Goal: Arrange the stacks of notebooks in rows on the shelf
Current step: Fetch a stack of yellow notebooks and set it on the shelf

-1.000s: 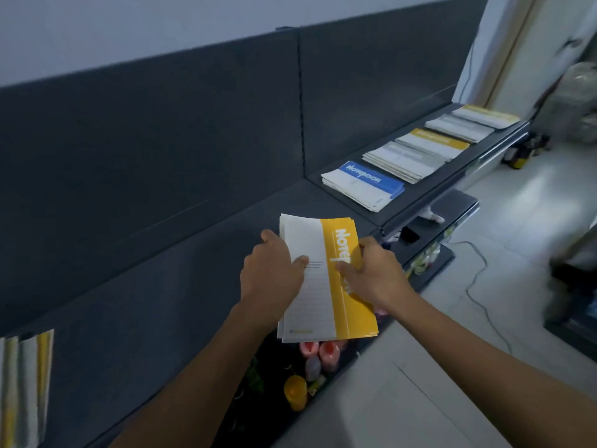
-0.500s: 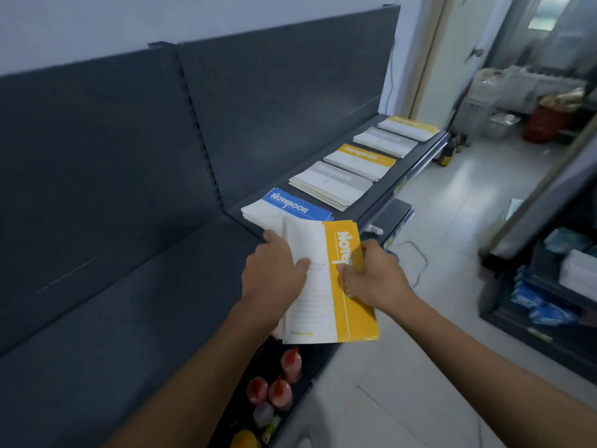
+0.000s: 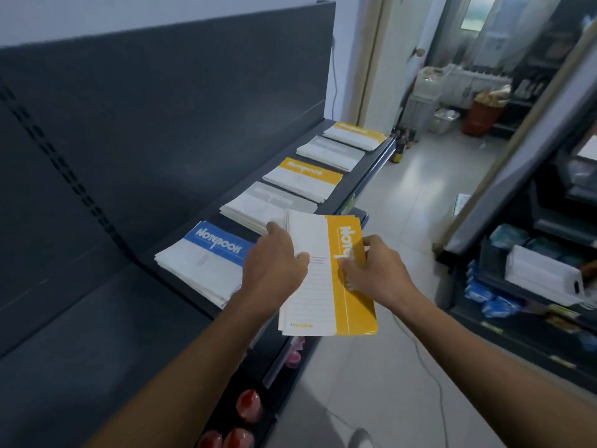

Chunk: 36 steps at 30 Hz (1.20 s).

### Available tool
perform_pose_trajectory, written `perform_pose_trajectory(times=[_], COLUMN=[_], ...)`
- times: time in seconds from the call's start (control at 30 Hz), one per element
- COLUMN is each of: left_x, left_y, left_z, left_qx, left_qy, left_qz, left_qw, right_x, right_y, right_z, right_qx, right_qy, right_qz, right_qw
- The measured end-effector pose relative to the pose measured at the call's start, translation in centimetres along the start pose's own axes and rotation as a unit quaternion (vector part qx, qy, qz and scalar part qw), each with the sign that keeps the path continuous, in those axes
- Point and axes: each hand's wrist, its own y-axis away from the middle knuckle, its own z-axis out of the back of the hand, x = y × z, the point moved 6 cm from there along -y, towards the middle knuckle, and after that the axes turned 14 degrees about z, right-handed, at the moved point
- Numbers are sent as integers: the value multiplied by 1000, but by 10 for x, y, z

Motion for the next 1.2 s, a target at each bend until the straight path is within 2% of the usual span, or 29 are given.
perform_pose_trajectory(times=[0.3,0.5,0.73,1.03,1.2], left_x=[-115,-162,-180,-181,-163], left_y=[-47,-67,-112,-206,-240], left_z=[-68,-87,-85,-93,-96], left_qx=[7,-25,-62,-73,-89], left_qy=[-5,-4,30,41,57], left_qz=[32,61,94,141,202], left_qw=[999,998,993,986,974], right_x=[-85,-119,-117,-102,-86], right_y=[-84,-137,-213,-325,-372], right_z=[73,102,100,72,45], right_qx=[51,76,95,149,172], right_qy=[22,5,-30,33,48], right_qz=[44,79,137,174,202], right_qw=[998,994,986,973,963])
